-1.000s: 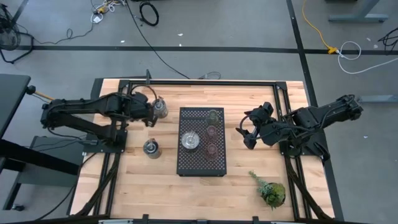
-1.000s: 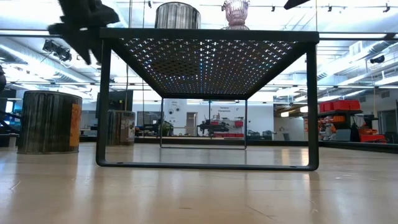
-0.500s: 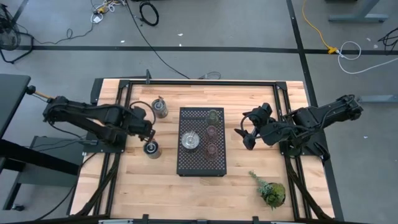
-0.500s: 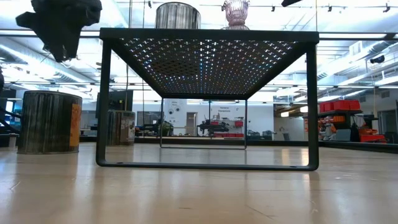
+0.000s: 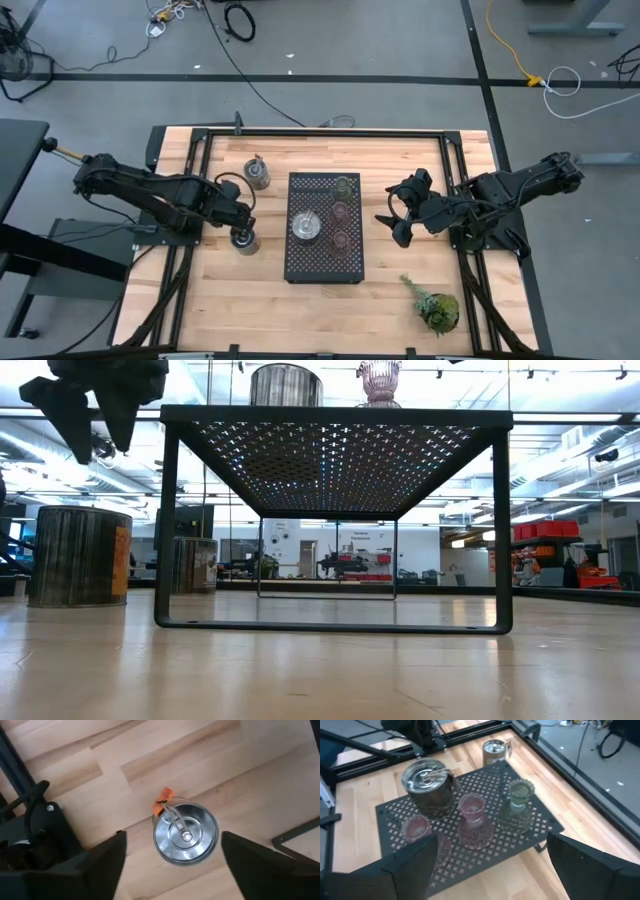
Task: Pick & Place candle stick holders
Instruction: Put the bottom silver scented candle on the shelf aligned with the silver scented candle
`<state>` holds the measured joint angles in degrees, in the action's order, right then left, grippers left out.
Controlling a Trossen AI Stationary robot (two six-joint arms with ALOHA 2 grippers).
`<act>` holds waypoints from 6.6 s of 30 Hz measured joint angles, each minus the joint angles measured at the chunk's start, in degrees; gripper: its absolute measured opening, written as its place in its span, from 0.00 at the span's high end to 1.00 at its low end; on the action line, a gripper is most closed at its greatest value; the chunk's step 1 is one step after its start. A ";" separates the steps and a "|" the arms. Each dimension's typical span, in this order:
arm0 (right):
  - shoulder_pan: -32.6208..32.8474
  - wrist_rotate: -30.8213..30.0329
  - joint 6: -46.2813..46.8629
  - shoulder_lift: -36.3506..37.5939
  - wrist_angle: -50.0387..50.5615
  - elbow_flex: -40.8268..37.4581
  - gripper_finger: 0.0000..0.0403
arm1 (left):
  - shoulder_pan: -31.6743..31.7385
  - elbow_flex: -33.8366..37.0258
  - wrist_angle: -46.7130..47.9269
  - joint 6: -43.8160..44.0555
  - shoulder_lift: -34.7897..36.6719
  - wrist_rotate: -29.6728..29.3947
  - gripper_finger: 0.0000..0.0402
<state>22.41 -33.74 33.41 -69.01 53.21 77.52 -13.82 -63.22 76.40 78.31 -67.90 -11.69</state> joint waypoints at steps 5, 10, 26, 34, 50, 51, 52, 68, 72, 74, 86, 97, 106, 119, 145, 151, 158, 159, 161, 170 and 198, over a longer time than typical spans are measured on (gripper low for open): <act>0.03 3.80 -0.03 0.00 0.05 0.00 0.09 | -1.05 0.00 -0.63 1.46 -2.85 -0.27 0.02; 0.04 8.40 -0.38 -0.02 0.21 0.00 0.09 | -2.38 0.00 -1.67 2.66 -6.20 1.60 0.03; 0.07 11.49 -4.27 0.00 0.00 0.00 0.09 | -5.07 0.00 -3.86 5.80 -15.75 7.37 0.02; 0.07 12.33 -5.49 0.00 -0.14 0.00 0.09 | -4.09 -0.09 -4.95 4.71 -18.14 7.19 0.02; 0.48 12.36 -5.94 -0.02 -0.83 0.02 0.09 | 1.52 -0.02 -4.22 -4.07 -19.99 10.41 0.02; 0.48 12.35 -5.92 -0.02 -0.84 0.02 0.09 | 1.83 -0.03 -4.34 -4.37 -20.12 10.41 0.02; 0.48 12.37 -5.92 -0.02 -0.87 0.02 0.09 | 2.20 -0.04 -4.38 -5.04 -20.38 10.42 0.02; 0.57 12.37 -5.88 -0.02 -0.87 0.02 0.09 | 3.58 0.89 -5.98 -7.06 -22.39 12.07 0.02; 0.57 12.38 -5.88 0.00 -0.66 0.02 0.09 | 3.32 4.32 -9.13 -7.25 -22.47 15.12 0.02; 0.57 12.40 -5.90 -0.02 -0.47 0.02 0.09 | 3.31 4.45 -8.76 -7.05 -22.43 16.72 0.02; 0.57 12.37 -7.15 -0.02 -0.49 0.02 0.09 | 3.26 3.87 -9.99 -6.69 -21.57 11.68 0.02; 0.57 12.37 -6.97 -0.02 -0.53 0.02 0.09 | 3.23 3.87 -13.52 -5.21 -21.55 12.00 0.02; 0.57 12.37 -6.93 -0.02 -0.55 0.02 0.09 | 3.23 3.87 -15.80 -5.47 -21.55 12.80 0.04; 0.57 12.37 -6.94 -0.02 -0.55 0.02 0.09 | 3.26 3.80 -15.16 -5.54 -21.46 13.48 0.11; 0.55 12.16 -7.43 -0.02 -1.34 0.02 0.09 | 3.98 -13.24 7.18 -10.63 -21.20 13.42 0.11; 0.55 12.16 -7.45 -0.02 -1.48 0.02 0.09 | 6.46 -23.86 13.11 -13.45 -21.20 10.00 0.11; 0.57 12.18 -7.43 -0.02 -2.01 0.02 0.09 | 11.77 -33.29 13.52 -17.56 -21.12 7.32 0.11; 0.55 12.18 -7.45 -0.02 -2.25 0.02 0.09 | 12.67 -34.16 13.62 -18.08 -21.12 7.16 0.11; 0.57 12.20 -7.43 -0.02 -2.79 0.02 0.09 | 14.48 -35.77 13.70 -19.19 -21.16 6.98 0.11; 0.57 12.22 -7.43 -0.02 -4.00 0.02 0.09 | 20.91 -37.13 13.43 -23.29 -22.11 7.40 0.11; 0.57 12.20 -8.41 -0.04 -4.57 0.00 0.09 | 25.13 -48.53 5.26 -31.44 -36.17 16.03 0.11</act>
<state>22.98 -21.54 24.99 -69.06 48.64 77.52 11.31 -111.75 81.66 46.87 -104.07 4.33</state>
